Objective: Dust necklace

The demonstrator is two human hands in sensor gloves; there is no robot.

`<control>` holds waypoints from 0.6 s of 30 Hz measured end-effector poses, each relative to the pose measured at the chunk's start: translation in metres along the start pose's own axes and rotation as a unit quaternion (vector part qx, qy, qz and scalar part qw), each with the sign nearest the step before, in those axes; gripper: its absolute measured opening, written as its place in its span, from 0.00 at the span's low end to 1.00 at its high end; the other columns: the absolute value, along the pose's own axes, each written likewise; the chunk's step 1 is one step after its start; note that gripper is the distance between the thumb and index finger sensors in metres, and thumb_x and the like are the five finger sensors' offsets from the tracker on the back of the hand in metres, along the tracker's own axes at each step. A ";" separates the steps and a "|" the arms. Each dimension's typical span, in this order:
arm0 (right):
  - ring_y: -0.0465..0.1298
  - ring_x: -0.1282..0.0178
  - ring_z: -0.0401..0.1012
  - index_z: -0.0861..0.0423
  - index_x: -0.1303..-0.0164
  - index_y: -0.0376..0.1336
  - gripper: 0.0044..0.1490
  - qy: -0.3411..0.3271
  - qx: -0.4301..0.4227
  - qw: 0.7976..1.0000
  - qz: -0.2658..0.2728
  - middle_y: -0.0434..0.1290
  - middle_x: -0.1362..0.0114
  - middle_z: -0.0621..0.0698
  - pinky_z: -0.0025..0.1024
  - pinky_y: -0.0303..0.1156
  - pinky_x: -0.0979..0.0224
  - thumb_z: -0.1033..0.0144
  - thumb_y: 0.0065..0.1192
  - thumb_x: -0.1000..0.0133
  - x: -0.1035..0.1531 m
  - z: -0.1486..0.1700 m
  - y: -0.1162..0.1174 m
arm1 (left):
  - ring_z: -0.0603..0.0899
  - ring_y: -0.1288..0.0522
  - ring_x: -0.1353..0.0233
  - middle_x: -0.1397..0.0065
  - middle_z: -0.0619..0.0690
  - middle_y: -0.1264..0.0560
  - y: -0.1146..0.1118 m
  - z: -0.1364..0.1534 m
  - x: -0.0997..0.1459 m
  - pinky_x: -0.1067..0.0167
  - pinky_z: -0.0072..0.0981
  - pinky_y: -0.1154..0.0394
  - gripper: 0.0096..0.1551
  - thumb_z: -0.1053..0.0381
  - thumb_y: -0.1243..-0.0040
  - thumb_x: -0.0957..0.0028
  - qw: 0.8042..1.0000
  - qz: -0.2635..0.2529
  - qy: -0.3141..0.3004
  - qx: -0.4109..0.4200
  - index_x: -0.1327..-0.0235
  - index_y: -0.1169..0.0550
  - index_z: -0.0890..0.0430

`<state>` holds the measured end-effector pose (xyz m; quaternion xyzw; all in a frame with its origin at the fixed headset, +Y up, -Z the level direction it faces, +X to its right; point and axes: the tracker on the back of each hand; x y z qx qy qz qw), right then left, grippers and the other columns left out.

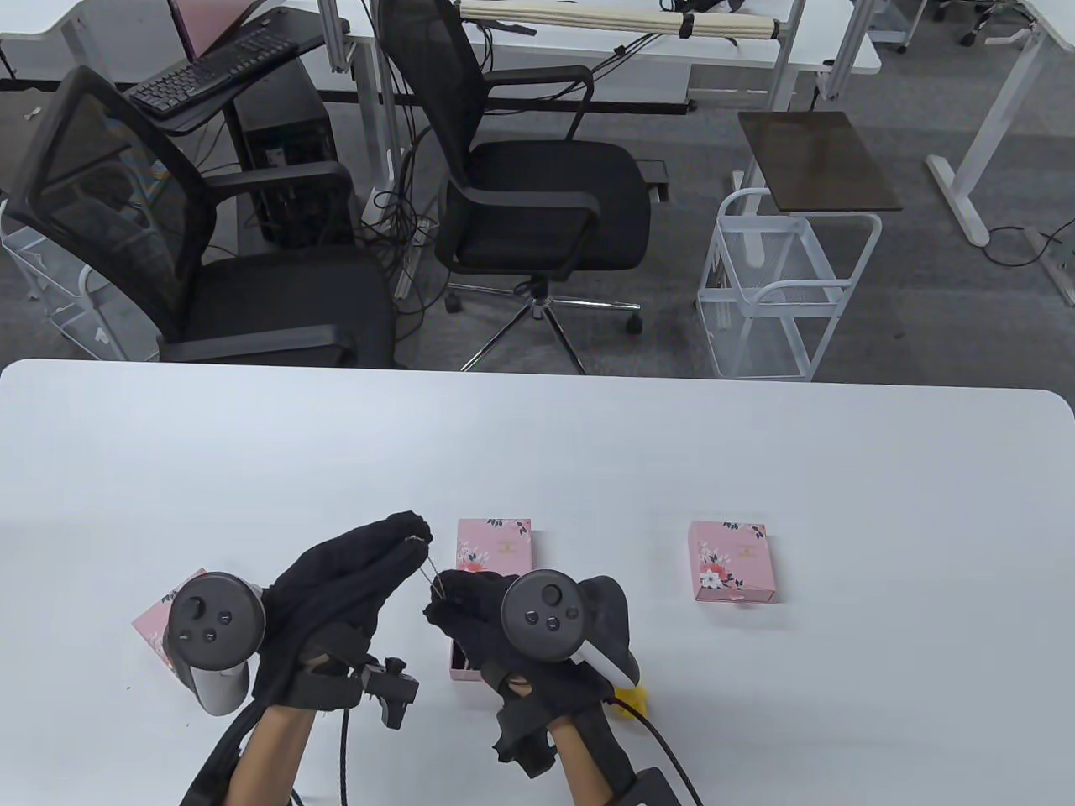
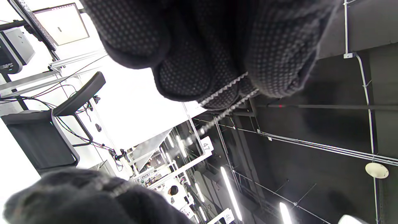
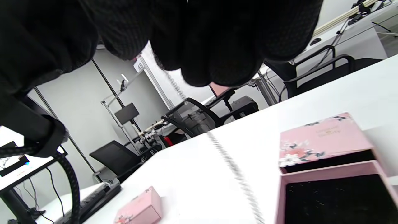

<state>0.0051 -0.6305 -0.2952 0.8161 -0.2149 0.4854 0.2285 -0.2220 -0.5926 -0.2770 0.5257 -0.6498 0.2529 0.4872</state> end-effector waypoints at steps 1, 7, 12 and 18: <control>0.74 0.34 0.62 0.60 0.20 0.62 0.33 0.011 0.008 1.000 -0.001 0.71 0.25 0.66 0.59 0.68 0.29 0.54 0.62 0.31 0.003 0.002 -0.002 | 0.50 0.14 0.45 0.43 0.43 0.10 -0.001 0.000 -0.001 0.49 0.43 0.17 0.17 0.40 0.22 0.49 1.000 0.004 -0.001 0.001 0.49 0.12 0.41; 0.70 0.30 0.64 0.60 0.17 0.58 0.36 0.094 0.100 0.990 0.019 0.66 0.21 0.68 0.61 0.65 0.27 0.55 0.62 0.31 0.021 0.042 -0.014 | 0.51 0.15 0.44 0.42 0.44 0.11 -0.002 0.001 -0.001 0.48 0.44 0.18 0.17 0.41 0.23 0.46 0.999 0.032 0.005 0.004 0.47 0.12 0.43; 0.69 0.29 0.65 0.57 0.17 0.58 0.33 0.169 0.171 0.970 -0.035 0.65 0.20 0.68 0.62 0.64 0.27 0.60 0.62 0.30 0.033 0.086 -0.005 | 0.53 0.15 0.43 0.40 0.47 0.12 0.000 -0.002 0.001 0.47 0.46 0.18 0.17 0.42 0.26 0.43 0.999 0.037 0.003 0.000 0.44 0.13 0.44; 0.67 0.26 0.67 0.58 0.13 0.53 0.40 0.247 0.249 0.922 -0.163 0.62 0.16 0.69 0.64 0.63 0.25 0.55 0.63 0.31 0.040 0.124 0.027 | 0.54 0.16 0.41 0.38 0.47 0.12 -0.005 -0.003 0.001 0.46 0.47 0.19 0.17 0.43 0.27 0.41 0.998 0.061 0.004 0.004 0.43 0.14 0.45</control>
Point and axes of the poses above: the tracker on the back of each hand, its own z axis roughly to the little-finger side, its own x axis roughly from the fingertips to the wrist, y = z × x
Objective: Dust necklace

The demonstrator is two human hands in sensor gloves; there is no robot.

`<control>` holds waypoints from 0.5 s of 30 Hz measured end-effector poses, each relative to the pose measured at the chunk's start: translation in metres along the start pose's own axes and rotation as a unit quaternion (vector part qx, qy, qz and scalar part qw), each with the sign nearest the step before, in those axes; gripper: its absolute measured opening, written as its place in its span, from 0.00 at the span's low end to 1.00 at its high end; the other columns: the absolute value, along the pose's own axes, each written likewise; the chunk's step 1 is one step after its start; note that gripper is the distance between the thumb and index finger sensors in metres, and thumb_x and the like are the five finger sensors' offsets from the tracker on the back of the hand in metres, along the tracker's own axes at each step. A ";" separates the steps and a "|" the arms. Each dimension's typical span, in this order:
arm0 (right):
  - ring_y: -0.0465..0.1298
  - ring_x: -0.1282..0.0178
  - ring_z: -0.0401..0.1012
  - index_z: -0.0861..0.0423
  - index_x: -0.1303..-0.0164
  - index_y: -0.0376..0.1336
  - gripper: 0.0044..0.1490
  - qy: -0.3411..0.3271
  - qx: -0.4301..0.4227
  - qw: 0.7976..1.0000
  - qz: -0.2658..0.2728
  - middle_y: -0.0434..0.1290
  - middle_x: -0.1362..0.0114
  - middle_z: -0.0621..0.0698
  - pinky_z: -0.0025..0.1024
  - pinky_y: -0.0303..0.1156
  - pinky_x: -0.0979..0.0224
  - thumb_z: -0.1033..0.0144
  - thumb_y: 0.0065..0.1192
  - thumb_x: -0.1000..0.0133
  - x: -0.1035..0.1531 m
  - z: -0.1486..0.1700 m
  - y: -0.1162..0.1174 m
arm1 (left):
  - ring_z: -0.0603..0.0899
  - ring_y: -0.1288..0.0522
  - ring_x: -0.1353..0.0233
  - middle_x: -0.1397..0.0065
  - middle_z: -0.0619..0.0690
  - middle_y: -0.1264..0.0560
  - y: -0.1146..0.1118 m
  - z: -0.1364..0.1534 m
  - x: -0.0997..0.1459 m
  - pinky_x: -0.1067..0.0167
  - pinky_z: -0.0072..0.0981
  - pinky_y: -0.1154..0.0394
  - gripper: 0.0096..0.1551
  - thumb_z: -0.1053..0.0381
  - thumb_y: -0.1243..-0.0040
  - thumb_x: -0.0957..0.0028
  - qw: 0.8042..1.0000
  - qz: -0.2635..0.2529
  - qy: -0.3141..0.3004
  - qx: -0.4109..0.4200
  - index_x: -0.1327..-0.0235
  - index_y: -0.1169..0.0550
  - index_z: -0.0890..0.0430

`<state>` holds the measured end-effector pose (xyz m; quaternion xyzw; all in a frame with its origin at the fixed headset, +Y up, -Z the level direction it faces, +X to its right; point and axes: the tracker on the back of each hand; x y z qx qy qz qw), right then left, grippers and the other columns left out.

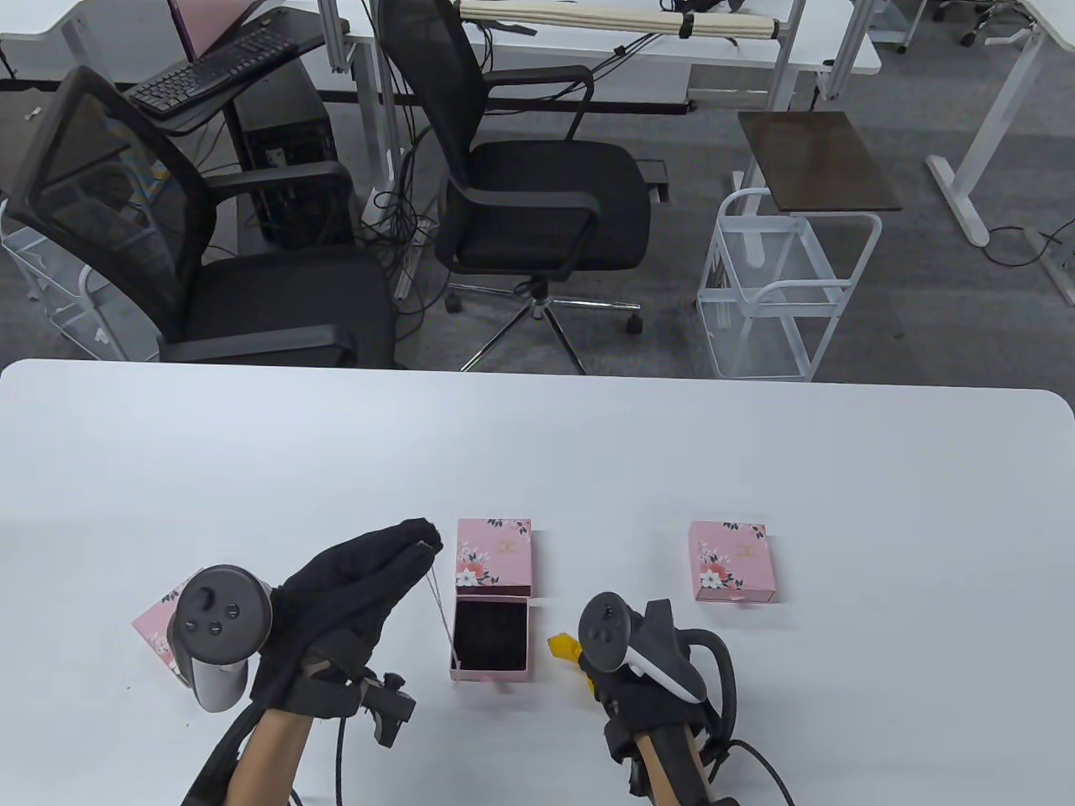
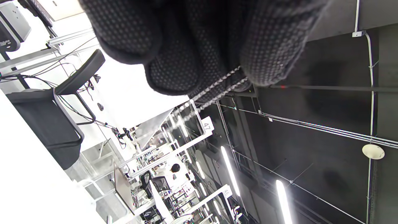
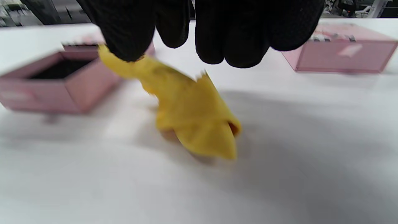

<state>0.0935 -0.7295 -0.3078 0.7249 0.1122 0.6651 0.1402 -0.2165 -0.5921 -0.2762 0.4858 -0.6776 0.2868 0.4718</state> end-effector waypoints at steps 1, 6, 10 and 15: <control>0.67 0.26 0.67 0.58 0.13 0.53 0.41 0.005 0.007 1.000 -0.006 0.62 0.17 0.69 0.63 0.63 0.25 0.55 0.63 0.32 -0.002 0.001 0.004 | 0.54 0.16 0.41 0.38 0.47 0.12 -0.001 0.000 0.000 0.45 0.47 0.19 0.17 0.43 0.27 0.41 1.000 0.003 0.001 0.000 0.43 0.14 0.45; 0.77 0.37 0.57 0.57 0.23 0.63 0.28 0.008 0.022 0.999 0.040 0.74 0.29 0.61 0.54 0.71 0.32 0.61 0.62 0.32 -0.011 0.004 0.015 | 0.54 0.16 0.41 0.38 0.48 0.12 -0.006 0.000 0.000 0.45 0.47 0.19 0.17 0.43 0.27 0.41 1.000 0.014 0.001 0.003 0.43 0.14 0.45; 0.77 0.38 0.57 0.58 0.22 0.62 0.28 -0.030 -0.128 0.986 0.098 0.74 0.29 0.61 0.54 0.71 0.33 0.61 0.61 0.32 -0.001 0.009 -0.006 | 0.54 0.16 0.41 0.38 0.48 0.12 -0.007 0.001 -0.001 0.45 0.47 0.19 0.17 0.43 0.27 0.41 1.000 0.017 0.003 0.004 0.43 0.14 0.45; 0.76 0.37 0.58 0.58 0.22 0.62 0.29 -0.111 -0.345 0.919 0.157 0.73 0.28 0.62 0.54 0.71 0.32 0.61 0.59 0.31 0.013 0.004 -0.035 | 0.56 0.17 0.39 0.37 0.48 0.13 -0.005 0.004 -0.002 0.43 0.49 0.20 0.17 0.42 0.27 0.41 1.000 0.016 0.010 0.011 0.42 0.14 0.45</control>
Point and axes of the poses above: the tracker on the back of each hand, its own z axis roughly to the little-finger side, its own x axis roughly from the fingertips to the wrist, y = z × x
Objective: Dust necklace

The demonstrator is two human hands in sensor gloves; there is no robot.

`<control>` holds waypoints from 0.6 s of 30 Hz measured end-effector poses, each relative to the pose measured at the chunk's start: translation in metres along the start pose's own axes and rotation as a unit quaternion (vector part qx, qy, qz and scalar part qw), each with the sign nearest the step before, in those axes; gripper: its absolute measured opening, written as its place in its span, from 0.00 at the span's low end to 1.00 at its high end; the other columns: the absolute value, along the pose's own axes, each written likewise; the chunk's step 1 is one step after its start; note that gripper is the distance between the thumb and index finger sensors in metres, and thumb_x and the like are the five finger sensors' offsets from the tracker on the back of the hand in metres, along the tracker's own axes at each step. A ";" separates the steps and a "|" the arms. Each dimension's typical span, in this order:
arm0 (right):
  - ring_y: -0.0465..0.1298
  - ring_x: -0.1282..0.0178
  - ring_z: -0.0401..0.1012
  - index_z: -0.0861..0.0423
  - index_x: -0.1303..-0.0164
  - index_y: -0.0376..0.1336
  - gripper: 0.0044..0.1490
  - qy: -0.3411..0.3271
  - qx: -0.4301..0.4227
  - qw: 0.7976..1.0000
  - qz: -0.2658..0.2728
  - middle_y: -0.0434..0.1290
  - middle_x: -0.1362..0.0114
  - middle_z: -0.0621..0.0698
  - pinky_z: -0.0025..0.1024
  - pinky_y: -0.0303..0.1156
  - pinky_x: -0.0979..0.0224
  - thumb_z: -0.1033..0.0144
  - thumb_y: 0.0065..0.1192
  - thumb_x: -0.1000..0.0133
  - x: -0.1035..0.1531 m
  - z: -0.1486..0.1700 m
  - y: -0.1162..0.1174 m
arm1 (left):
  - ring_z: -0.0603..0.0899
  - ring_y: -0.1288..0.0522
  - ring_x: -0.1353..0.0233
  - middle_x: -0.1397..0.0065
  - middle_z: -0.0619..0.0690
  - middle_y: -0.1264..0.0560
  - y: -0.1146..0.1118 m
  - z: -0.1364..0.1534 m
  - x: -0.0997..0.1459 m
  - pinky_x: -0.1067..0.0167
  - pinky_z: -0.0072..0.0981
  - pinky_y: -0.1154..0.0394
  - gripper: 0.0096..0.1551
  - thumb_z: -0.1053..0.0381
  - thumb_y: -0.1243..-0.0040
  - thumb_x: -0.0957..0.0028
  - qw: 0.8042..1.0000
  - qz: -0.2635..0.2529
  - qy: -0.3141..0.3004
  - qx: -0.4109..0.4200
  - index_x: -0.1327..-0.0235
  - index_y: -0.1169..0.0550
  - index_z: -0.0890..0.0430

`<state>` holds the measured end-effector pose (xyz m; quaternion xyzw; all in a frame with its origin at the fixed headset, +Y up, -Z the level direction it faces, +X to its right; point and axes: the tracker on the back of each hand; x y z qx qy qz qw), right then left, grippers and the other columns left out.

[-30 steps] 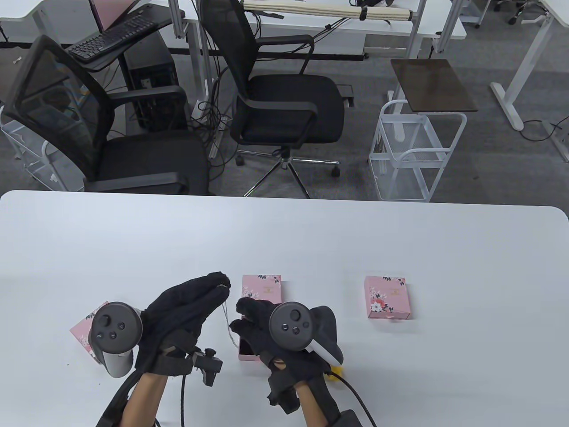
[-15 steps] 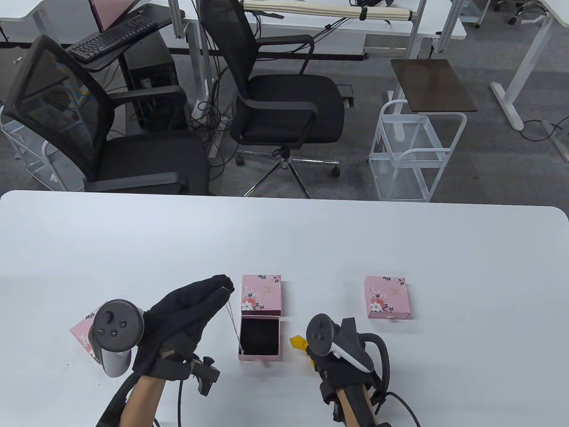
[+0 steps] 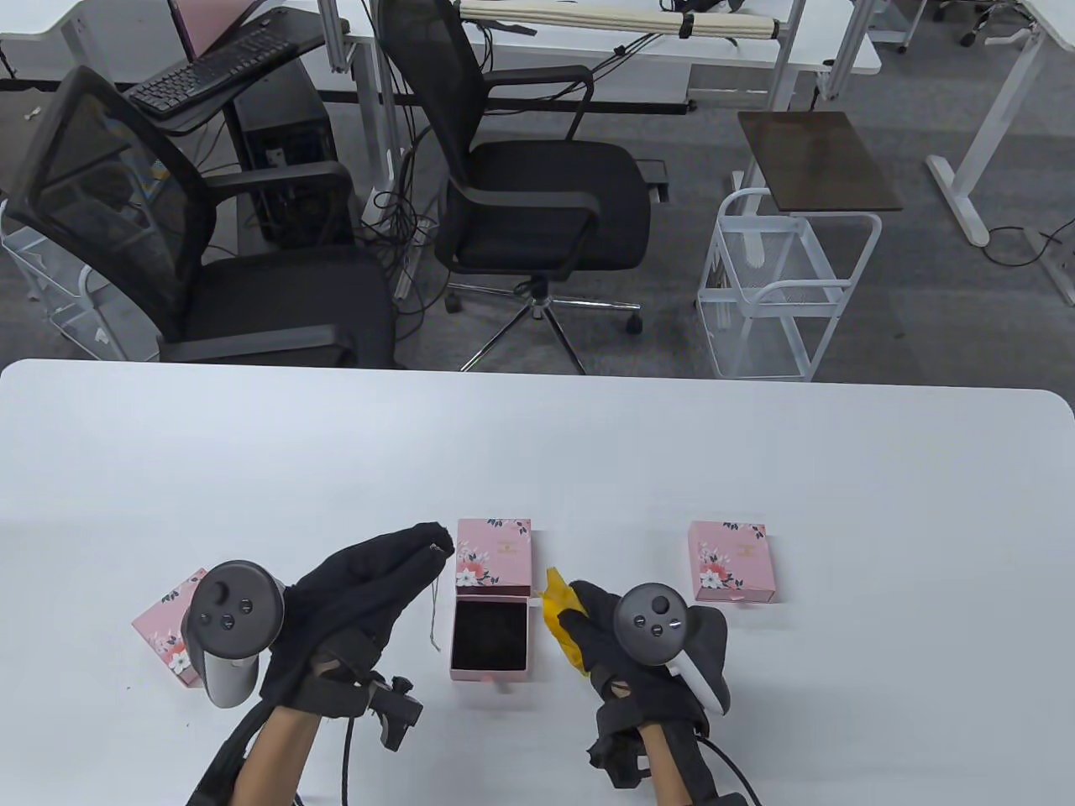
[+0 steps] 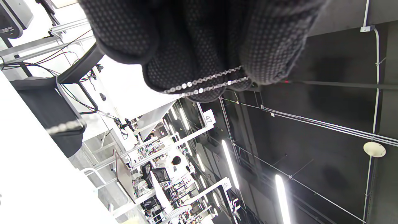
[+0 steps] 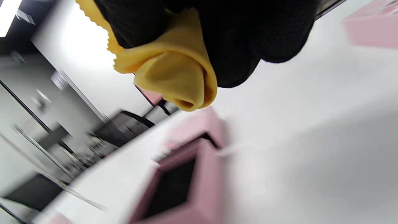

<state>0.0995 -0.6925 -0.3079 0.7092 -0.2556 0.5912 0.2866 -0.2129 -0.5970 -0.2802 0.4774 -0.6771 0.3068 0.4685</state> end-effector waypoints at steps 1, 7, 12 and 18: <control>0.76 0.37 0.59 0.58 0.21 0.62 0.29 -0.020 -0.040 0.999 0.007 0.73 0.27 0.63 0.55 0.71 0.32 0.61 0.59 0.31 0.000 -0.007 -0.002 | 0.56 0.17 0.38 0.37 0.48 0.13 0.000 0.000 0.000 0.43 0.49 0.20 0.17 0.42 0.27 0.41 1.000 -0.001 0.001 0.002 0.42 0.14 0.45; 0.74 0.34 0.60 0.58 0.20 0.60 0.29 -0.097 -0.188 0.977 0.018 0.71 0.25 0.63 0.56 0.69 0.30 0.61 0.54 0.30 -0.003 -0.046 -0.001 | 0.58 0.18 0.36 0.35 0.49 0.14 0.001 0.002 -0.001 0.41 0.52 0.21 0.17 0.42 0.28 0.41 1.000 -0.001 0.010 0.011 0.42 0.14 0.45; 0.73 0.32 0.61 0.57 0.19 0.59 0.29 -0.136 -0.281 0.950 -0.006 0.70 0.23 0.63 0.57 0.68 0.29 0.61 0.50 0.30 -0.009 -0.071 0.007 | 0.59 0.19 0.34 0.33 0.51 0.15 -0.001 0.006 -0.002 0.40 0.53 0.21 0.17 0.42 0.28 0.41 0.999 -0.003 0.022 0.026 0.42 0.14 0.44; 0.72 0.31 0.62 0.56 0.18 0.57 0.30 -0.163 -0.298 0.940 -0.028 0.69 0.22 0.64 0.58 0.67 0.28 0.60 0.47 0.29 -0.013 -0.080 0.019 | 0.59 0.18 0.35 0.33 0.52 0.15 -0.001 0.008 -0.001 0.41 0.53 0.21 0.17 0.42 0.29 0.41 0.999 -0.016 0.032 0.037 0.42 0.14 0.44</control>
Point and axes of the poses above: the tracker on the back of each hand, its own z axis roughly to the little-finger side, its own x axis roughly from the fingertips to the wrist, y = z × x
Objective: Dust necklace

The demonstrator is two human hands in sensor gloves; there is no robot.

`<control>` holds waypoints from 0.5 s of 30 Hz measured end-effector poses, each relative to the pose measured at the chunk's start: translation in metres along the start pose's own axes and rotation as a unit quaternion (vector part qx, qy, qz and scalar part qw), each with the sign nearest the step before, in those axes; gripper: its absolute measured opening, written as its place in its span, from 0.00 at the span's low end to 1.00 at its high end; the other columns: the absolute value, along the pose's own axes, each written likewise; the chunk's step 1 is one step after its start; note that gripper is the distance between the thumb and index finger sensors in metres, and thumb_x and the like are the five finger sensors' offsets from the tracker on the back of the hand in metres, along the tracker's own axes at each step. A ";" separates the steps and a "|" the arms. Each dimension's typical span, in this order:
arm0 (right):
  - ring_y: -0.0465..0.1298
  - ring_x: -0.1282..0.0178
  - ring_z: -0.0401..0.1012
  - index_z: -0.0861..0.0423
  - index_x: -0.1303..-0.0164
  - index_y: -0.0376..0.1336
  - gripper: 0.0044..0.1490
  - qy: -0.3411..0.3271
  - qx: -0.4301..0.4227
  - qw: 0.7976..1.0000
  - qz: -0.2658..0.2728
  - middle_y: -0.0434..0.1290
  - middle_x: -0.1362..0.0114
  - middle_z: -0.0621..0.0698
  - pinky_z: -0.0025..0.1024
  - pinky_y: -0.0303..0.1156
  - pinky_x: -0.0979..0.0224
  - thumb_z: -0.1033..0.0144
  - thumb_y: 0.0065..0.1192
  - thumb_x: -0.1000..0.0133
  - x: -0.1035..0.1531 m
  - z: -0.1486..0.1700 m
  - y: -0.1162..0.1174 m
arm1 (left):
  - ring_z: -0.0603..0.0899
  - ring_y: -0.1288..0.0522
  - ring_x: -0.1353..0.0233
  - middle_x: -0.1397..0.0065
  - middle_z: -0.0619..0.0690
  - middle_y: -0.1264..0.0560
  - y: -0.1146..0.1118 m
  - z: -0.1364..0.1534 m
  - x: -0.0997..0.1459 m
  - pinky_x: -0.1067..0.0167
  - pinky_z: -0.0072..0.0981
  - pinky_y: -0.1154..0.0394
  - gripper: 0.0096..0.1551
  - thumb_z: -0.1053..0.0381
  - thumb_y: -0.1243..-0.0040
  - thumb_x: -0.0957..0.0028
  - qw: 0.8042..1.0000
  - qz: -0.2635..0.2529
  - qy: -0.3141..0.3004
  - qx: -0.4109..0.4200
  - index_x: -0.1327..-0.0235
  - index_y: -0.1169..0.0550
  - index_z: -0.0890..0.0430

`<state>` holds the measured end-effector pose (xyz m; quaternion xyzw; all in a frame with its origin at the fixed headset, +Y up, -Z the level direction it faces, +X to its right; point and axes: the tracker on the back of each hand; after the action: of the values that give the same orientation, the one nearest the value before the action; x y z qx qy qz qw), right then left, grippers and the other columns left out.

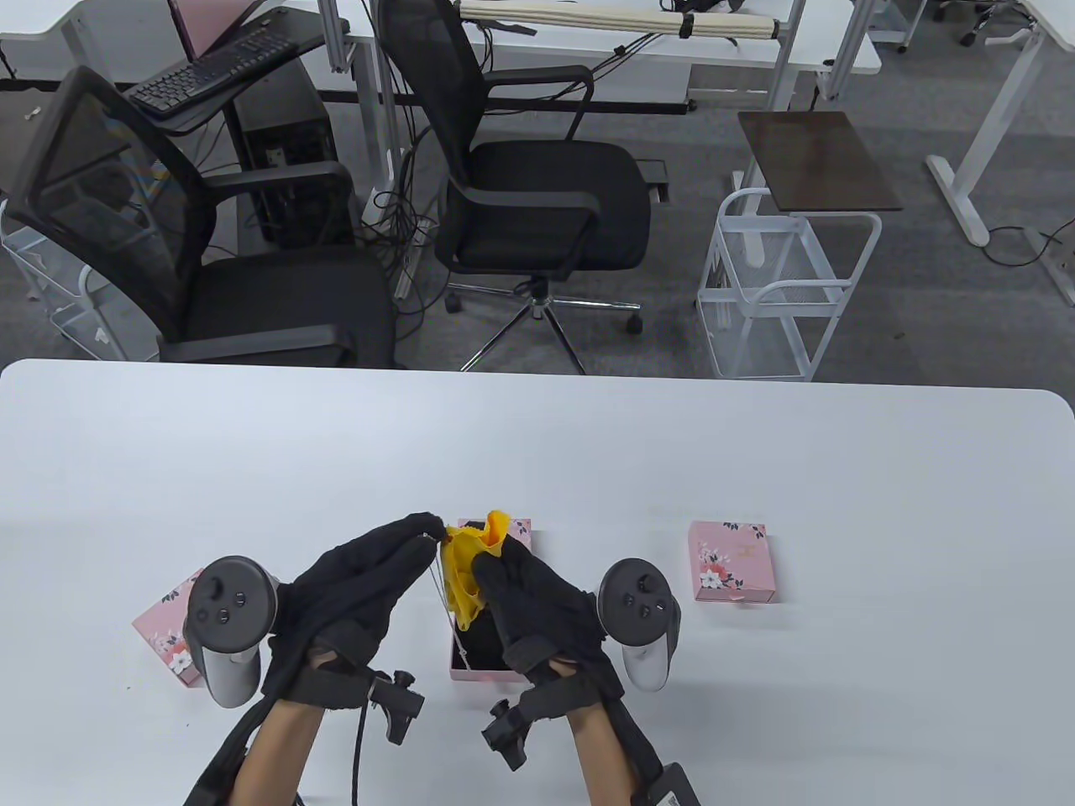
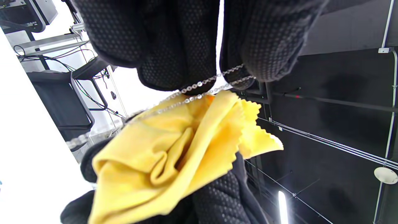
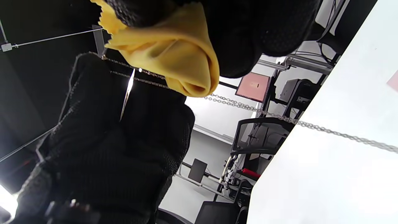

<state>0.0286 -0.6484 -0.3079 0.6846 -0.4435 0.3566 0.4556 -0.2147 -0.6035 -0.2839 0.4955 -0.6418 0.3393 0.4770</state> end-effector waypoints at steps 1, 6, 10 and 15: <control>0.72 0.31 0.62 0.56 0.17 0.57 0.30 0.000 -0.005 1.000 -0.001 0.68 0.22 0.64 0.58 0.67 0.28 0.60 0.46 0.30 -0.001 0.001 0.002 | 0.59 0.18 0.35 0.33 0.52 0.15 0.000 0.001 0.000 0.41 0.53 0.21 0.18 0.42 0.29 0.41 1.000 -0.003 0.003 -0.002 0.42 0.14 0.44; 0.71 0.30 0.62 0.54 0.17 0.56 0.31 -0.015 -0.005 1.000 0.009 0.68 0.21 0.64 0.58 0.66 0.28 0.58 0.45 0.30 -0.003 0.002 0.008 | 0.57 0.17 0.36 0.35 0.51 0.14 0.001 0.005 -0.001 0.42 0.51 0.20 0.17 0.42 0.29 0.41 1.000 -0.021 0.012 0.010 0.42 0.14 0.45; 0.71 0.30 0.62 0.52 0.17 0.56 0.31 -0.030 0.046 0.998 0.024 0.68 0.21 0.64 0.59 0.66 0.28 0.58 0.45 0.32 -0.002 -0.003 0.011 | 0.56 0.17 0.36 0.35 0.50 0.14 0.002 0.005 0.000 0.42 0.50 0.19 0.17 0.41 0.29 0.41 1.000 -0.027 0.014 -0.003 0.42 0.14 0.45; 0.72 0.31 0.61 0.55 0.17 0.57 0.33 -0.056 0.129 0.989 0.054 0.68 0.22 0.64 0.58 0.67 0.28 0.59 0.49 0.33 0.002 -0.017 0.017 | 0.56 0.17 0.35 0.34 0.50 0.15 0.000 0.006 0.000 0.42 0.50 0.19 0.18 0.41 0.29 0.41 1.000 -0.027 0.015 0.003 0.42 0.14 0.45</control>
<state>0.0123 -0.6364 -0.2956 0.7314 -0.4552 0.3956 0.3182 -0.2166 -0.6087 -0.2861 0.5088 -0.6197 0.3360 0.4942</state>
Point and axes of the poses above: the tracker on the back of each hand, its own z axis roughly to the little-finger side, its own x axis roughly from the fingertips to the wrist, y = z × x
